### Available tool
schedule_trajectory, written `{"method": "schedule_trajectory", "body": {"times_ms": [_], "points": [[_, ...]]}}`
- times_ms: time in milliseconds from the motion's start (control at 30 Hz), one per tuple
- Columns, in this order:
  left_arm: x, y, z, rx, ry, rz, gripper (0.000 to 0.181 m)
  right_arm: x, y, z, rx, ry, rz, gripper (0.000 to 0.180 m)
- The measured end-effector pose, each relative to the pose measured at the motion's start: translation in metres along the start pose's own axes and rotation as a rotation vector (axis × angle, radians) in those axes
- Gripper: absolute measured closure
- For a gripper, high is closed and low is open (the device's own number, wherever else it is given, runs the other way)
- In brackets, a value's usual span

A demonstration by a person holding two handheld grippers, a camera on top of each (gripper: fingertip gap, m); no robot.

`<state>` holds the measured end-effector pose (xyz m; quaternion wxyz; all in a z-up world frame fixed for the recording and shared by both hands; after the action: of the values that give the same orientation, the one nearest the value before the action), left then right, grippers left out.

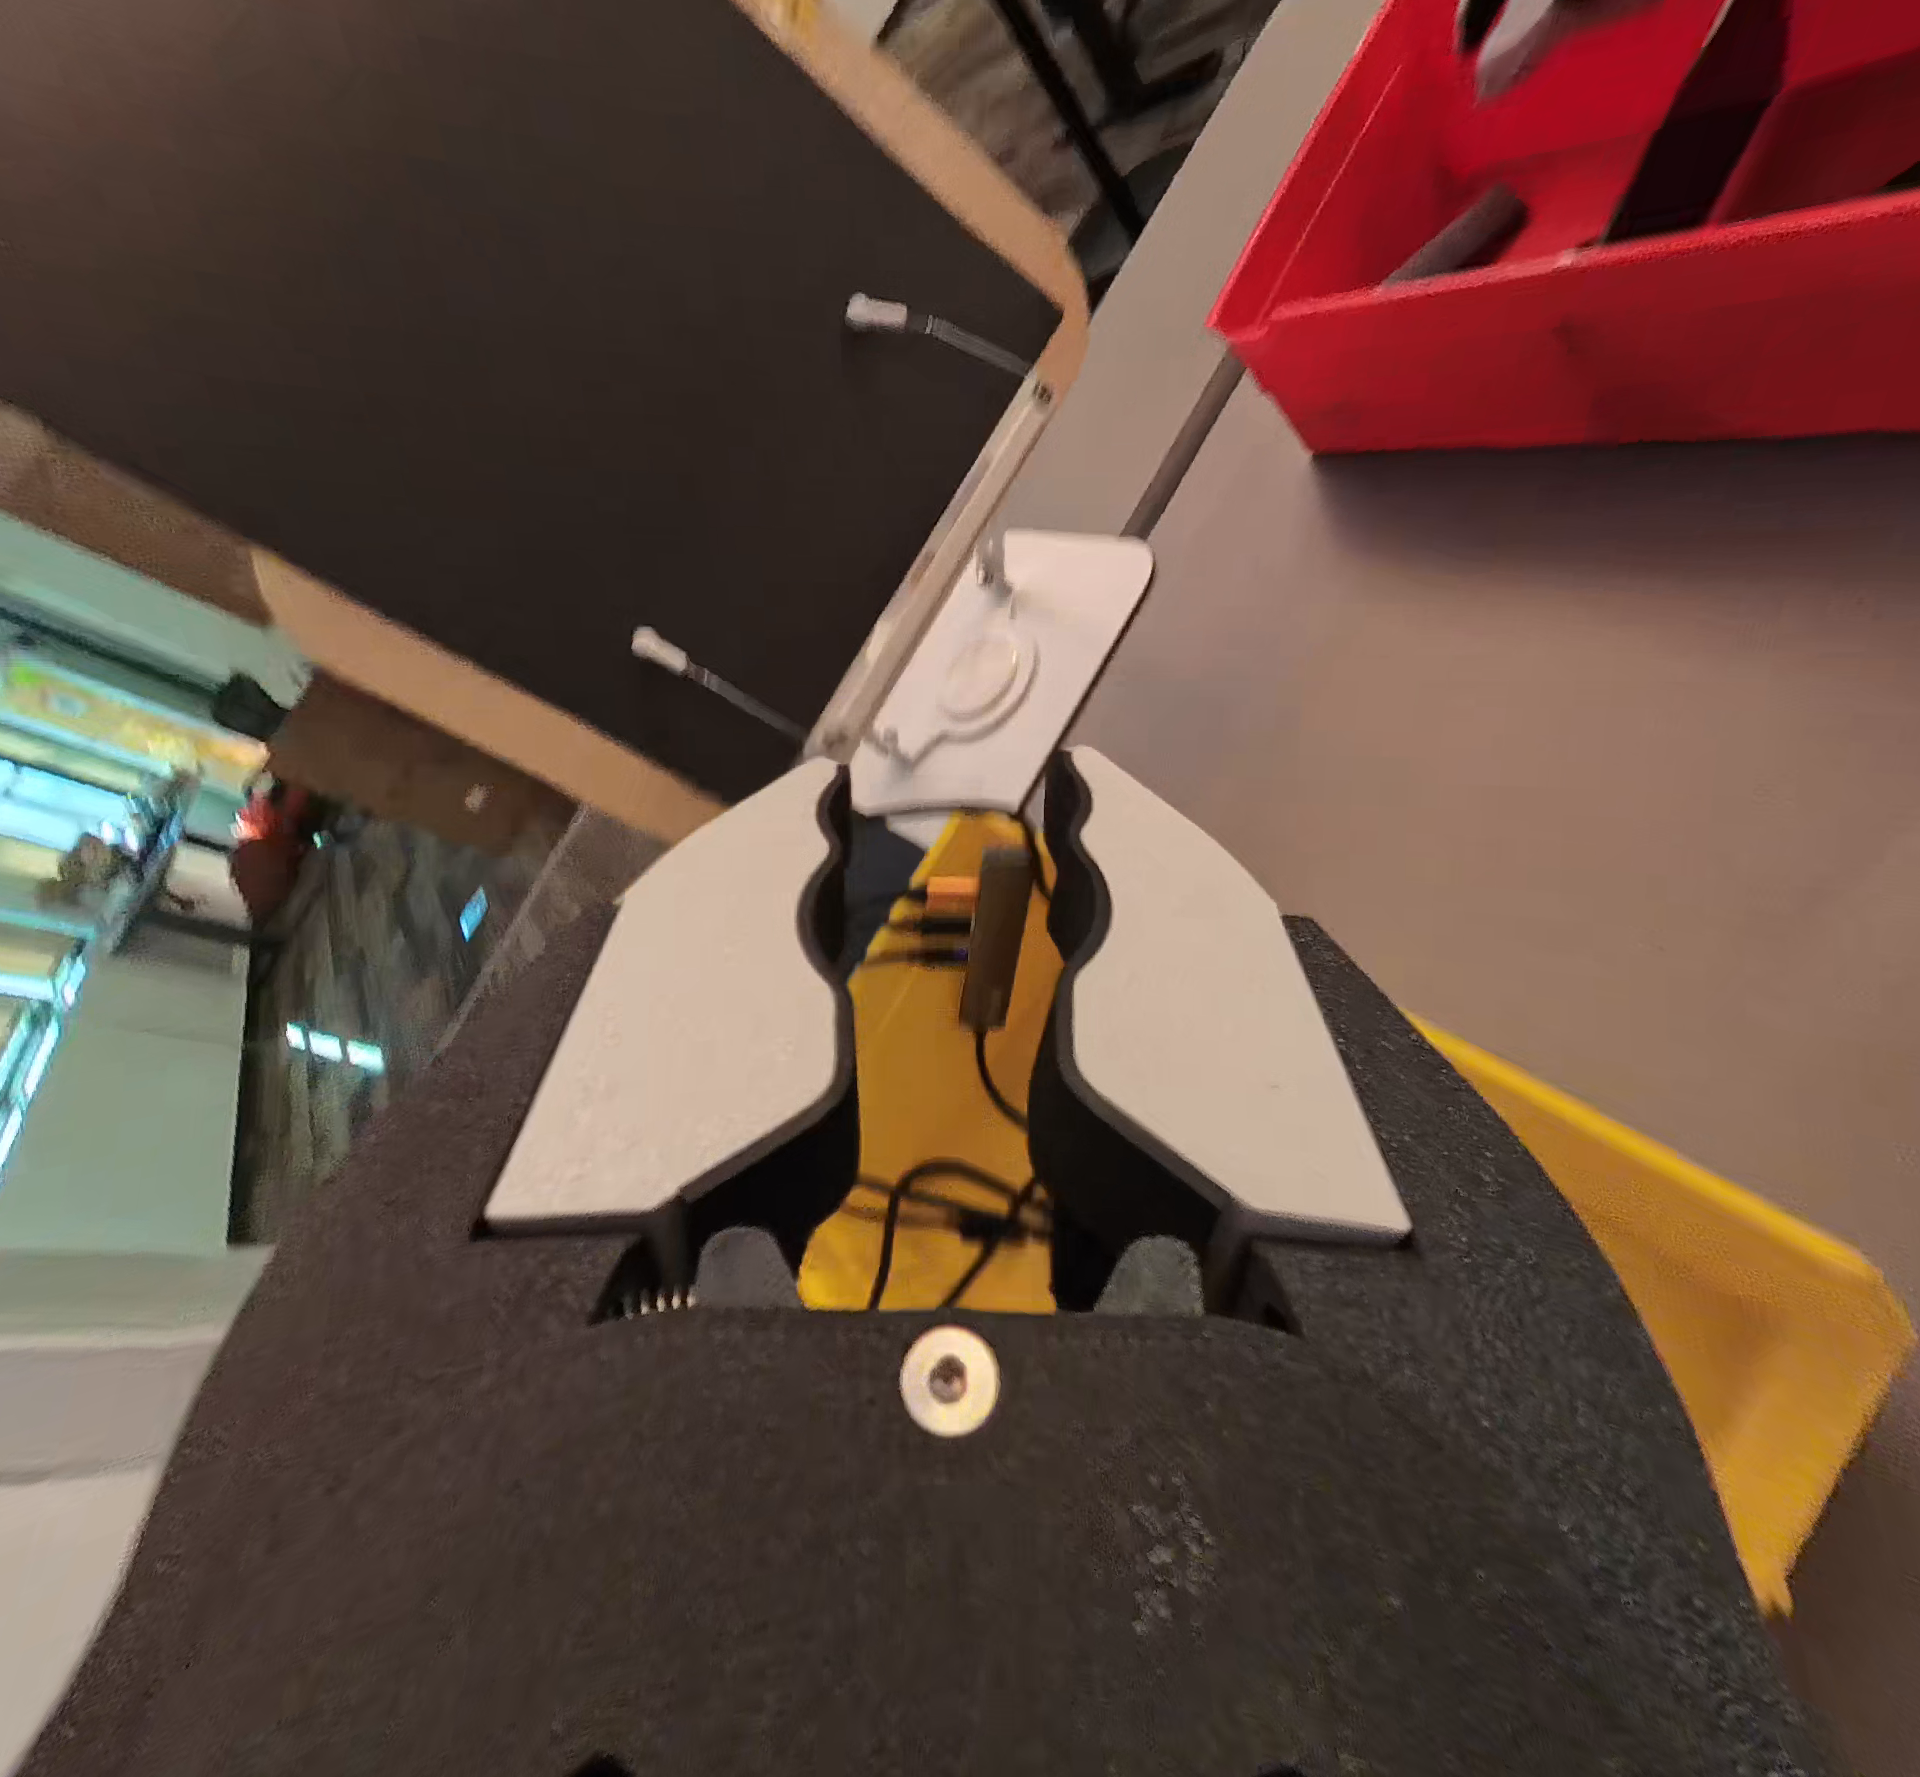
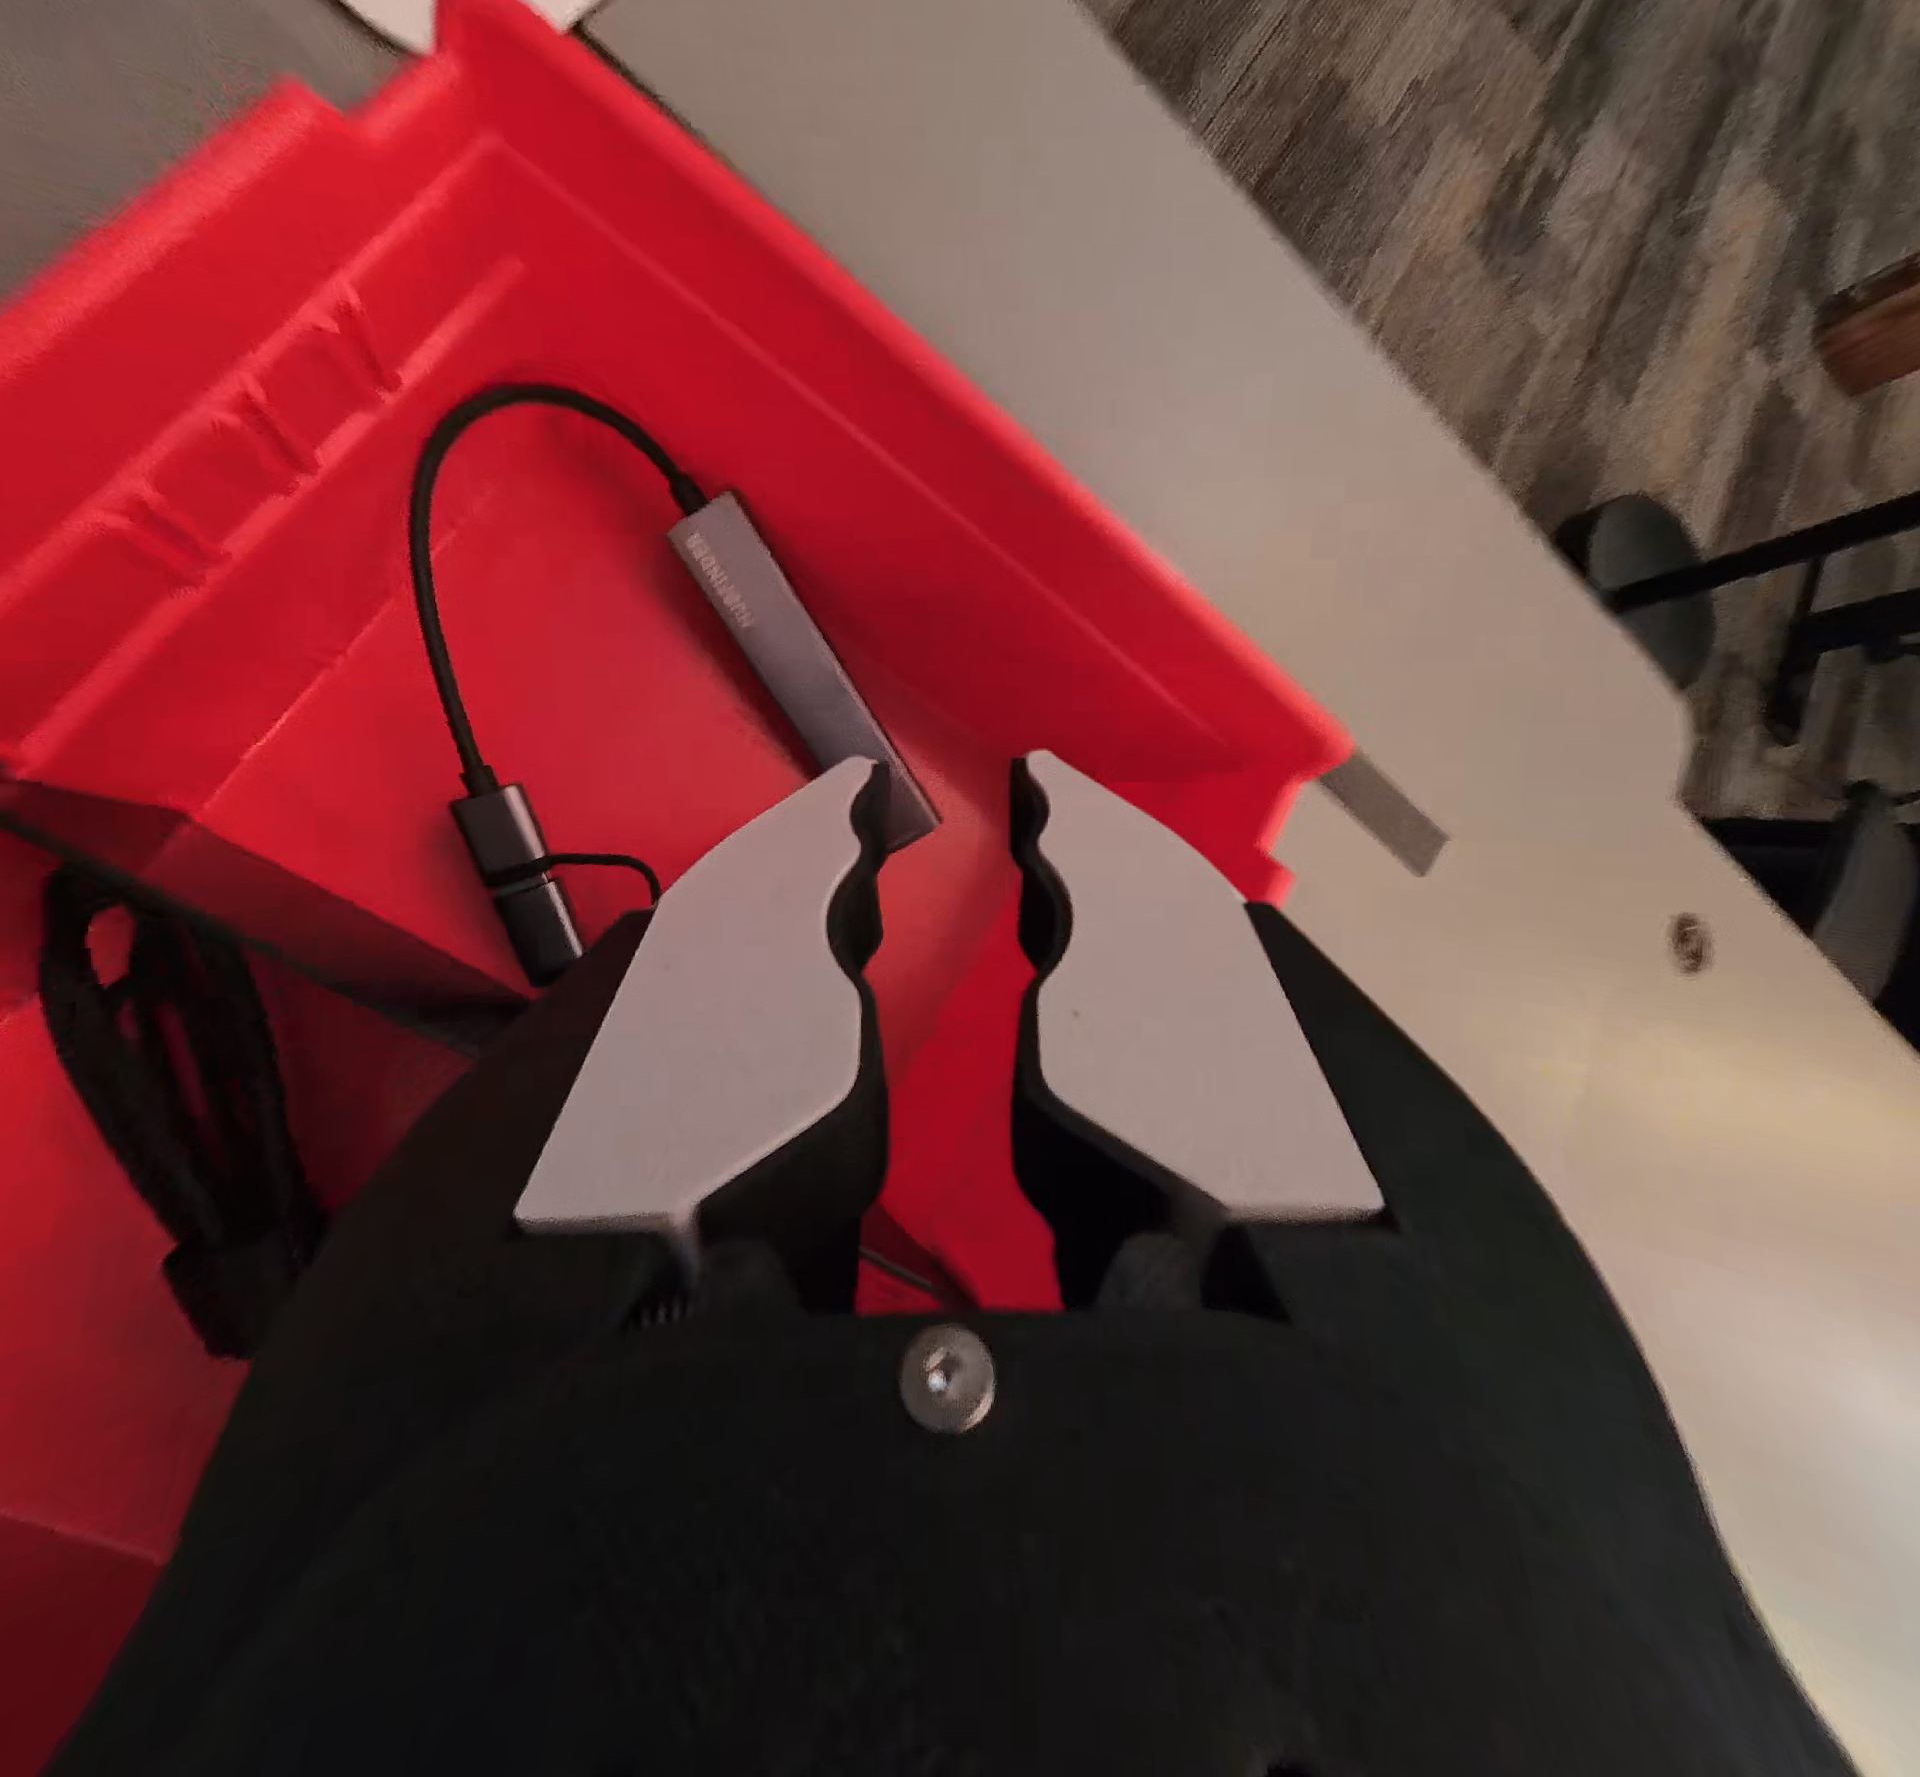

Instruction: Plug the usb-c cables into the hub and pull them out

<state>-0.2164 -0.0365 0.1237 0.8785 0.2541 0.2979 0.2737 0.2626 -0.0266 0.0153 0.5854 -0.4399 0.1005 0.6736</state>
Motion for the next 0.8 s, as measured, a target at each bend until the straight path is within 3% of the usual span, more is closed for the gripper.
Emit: {"method": "schedule_trajectory", "body": {"times_ms": [167, 267, 433, 600, 800], "points": [[0.004, 0.025, -0.057, -0.067, 0.326, -0.011, 0.15, -0.07, 0.012, 0.035, -0.055, -0.272, -0.117, 0.156], [0.035, 0.023, -0.068, -0.092, 0.361, -0.069, 0.15, -0.101, 0.03, 0.05, -0.085, -0.434, -0.101, 0.157], [0.1, 0.0, -0.077, 0.003, 0.412, -0.11, 0.149, -0.117, 0.049, 0.06, -0.145, -0.484, -0.071, 0.157], [0.123, -0.001, -0.11, 0.037, 0.601, -0.066, 0.153, -0.119, 0.054, 0.062, -0.178, -0.486, -0.056, 0.157], [0.135, 0.003, -0.129, -0.127, 0.425, -0.14, 0.148, -0.123, 0.054, 0.06, -0.18, -0.513, -0.008, 0.157]]}}
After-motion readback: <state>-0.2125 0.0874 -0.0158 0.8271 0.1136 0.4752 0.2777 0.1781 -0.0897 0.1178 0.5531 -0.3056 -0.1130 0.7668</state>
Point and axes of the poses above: each gripper's, where its closed fingertips meet, x out along the fingers, z out of its top, y = z × x across the jaws, the point moved 10 cm from there along -x, back along the fingers, and after that the axes turned 1 degree about -z, right-handed, at the moved point
